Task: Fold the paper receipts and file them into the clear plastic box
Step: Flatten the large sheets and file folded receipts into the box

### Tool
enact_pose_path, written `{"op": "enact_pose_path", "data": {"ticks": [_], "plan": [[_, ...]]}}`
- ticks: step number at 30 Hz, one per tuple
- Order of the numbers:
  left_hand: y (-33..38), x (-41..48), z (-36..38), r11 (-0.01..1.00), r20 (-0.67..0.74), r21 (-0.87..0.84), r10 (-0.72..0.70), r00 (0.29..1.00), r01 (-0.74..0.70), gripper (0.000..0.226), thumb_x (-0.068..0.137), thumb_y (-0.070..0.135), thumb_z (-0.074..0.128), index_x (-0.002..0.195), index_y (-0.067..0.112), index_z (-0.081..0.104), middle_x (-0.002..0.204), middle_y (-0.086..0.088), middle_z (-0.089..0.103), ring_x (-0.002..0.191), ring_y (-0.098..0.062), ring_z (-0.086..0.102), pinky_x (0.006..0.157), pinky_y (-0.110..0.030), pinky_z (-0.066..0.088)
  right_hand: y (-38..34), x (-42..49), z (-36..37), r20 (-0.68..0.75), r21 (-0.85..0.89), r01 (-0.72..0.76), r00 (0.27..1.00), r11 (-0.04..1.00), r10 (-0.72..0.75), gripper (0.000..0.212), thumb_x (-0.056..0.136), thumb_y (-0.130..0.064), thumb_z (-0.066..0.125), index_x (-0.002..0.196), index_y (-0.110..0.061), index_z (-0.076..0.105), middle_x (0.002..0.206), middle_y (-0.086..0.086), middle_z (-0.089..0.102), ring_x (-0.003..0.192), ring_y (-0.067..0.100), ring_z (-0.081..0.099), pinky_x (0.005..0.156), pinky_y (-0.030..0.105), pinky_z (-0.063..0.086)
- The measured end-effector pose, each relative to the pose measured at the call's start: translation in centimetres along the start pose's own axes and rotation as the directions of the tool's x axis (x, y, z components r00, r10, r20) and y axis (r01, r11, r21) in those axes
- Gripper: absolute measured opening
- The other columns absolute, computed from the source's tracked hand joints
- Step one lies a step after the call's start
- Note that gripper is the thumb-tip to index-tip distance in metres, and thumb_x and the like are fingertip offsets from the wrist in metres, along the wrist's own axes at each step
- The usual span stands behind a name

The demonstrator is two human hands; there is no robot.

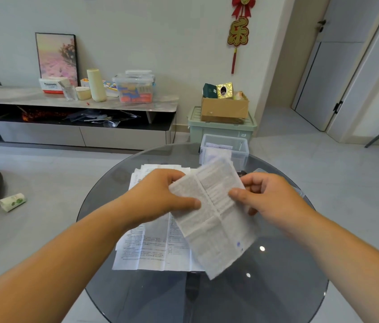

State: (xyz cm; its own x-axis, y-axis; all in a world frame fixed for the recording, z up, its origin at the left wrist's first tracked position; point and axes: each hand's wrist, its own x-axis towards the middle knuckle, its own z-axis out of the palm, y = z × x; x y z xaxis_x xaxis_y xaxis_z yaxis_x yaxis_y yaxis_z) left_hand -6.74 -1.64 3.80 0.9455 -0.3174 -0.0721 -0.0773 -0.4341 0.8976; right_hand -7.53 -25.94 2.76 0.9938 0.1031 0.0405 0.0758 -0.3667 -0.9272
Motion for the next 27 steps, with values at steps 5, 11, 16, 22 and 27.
{"op": "enact_pose_path", "data": {"ticks": [5, 11, 16, 22, 27], "plan": [[0.4, 0.2, -0.2, 0.956, -0.158, -0.293, -0.022, 0.987, -0.026, 0.017, 0.088, 0.019, 0.074, 0.093, 0.007, 0.064, 0.088, -0.010, 0.077, 0.079, -0.023, 0.073, 0.053, -0.024, 0.049, 0.5, -0.4, -1.1, -0.119, 0.233, 0.004, 0.993, 0.973, 0.024, 0.008, 0.093, -0.009, 0.065, 0.099, -0.006, 0.070, 0.093, 0.003, 0.078, 0.091, 0.018, 0.073, 0.082, 0.032, 0.061], [0.0, 0.2, 1.3, 0.993, -0.251, 0.037, 0.121, 0.960, -0.115, 0.017, 0.097, 0.033, 0.061, 0.090, 0.017, 0.060, 0.079, -0.004, 0.075, 0.078, -0.022, 0.072, 0.078, -0.036, 0.061, 1.7, -1.1, -0.9, -0.084, 0.176, 0.008, 0.996, 0.984, 0.007, 0.015, 0.095, -0.023, 0.064, 0.108, -0.019, 0.070, 0.099, -0.009, 0.077, 0.096, 0.006, 0.071, 0.086, 0.019, 0.052], [-2.8, -1.0, 3.3, 0.953, -0.118, 0.297, 0.091, 0.989, -0.052, 0.016, 0.097, 0.043, 0.056, 0.089, 0.029, 0.054, 0.079, 0.011, 0.066, 0.071, -0.004, 0.064, 0.061, -0.015, 0.048, 4.0, -2.3, -0.6, -0.056, -0.157, -0.003, 0.998, 0.988, -0.006, 0.016, 0.089, -0.030, 0.073, 0.082, -0.018, 0.066, 0.070, -0.008, 0.063, 0.062, 0.005, 0.053, 0.060, 0.017, 0.040], [-6.1, -2.1, 4.5, 0.868, -0.053, 0.497, 0.051, 0.997, -0.018, 0.015, 0.094, 0.048, 0.060, 0.099, 0.038, 0.050, 0.102, 0.022, 0.061, 0.092, -0.006, 0.061, 0.073, -0.012, 0.046, 6.7, -4.5, 1.1, 0.083, -0.313, 0.009, 0.996, 0.950, 0.018, 0.009, 0.087, -0.030, 0.074, 0.083, -0.032, 0.066, 0.083, -0.011, 0.068, 0.076, 0.008, 0.063, 0.071, 0.029, 0.054], [-7.1, -1.1, 6.3, 0.830, -0.193, 0.554, 0.053, 0.980, 0.064, 0.049, 0.076, 0.072, 0.065, 0.111, 0.041, 0.051, 0.107, 0.015, 0.062, 0.094, -0.009, 0.058, 0.089, -0.032, 0.052, 7.1, -4.2, 2.7, -0.027, -0.213, -0.036, 0.999, 0.976, 0.031, 0.028, 0.076, -0.029, 0.083, 0.098, -0.037, 0.068, 0.094, -0.015, 0.072, 0.086, 0.005, 0.068, 0.076, 0.030, 0.058]]}}
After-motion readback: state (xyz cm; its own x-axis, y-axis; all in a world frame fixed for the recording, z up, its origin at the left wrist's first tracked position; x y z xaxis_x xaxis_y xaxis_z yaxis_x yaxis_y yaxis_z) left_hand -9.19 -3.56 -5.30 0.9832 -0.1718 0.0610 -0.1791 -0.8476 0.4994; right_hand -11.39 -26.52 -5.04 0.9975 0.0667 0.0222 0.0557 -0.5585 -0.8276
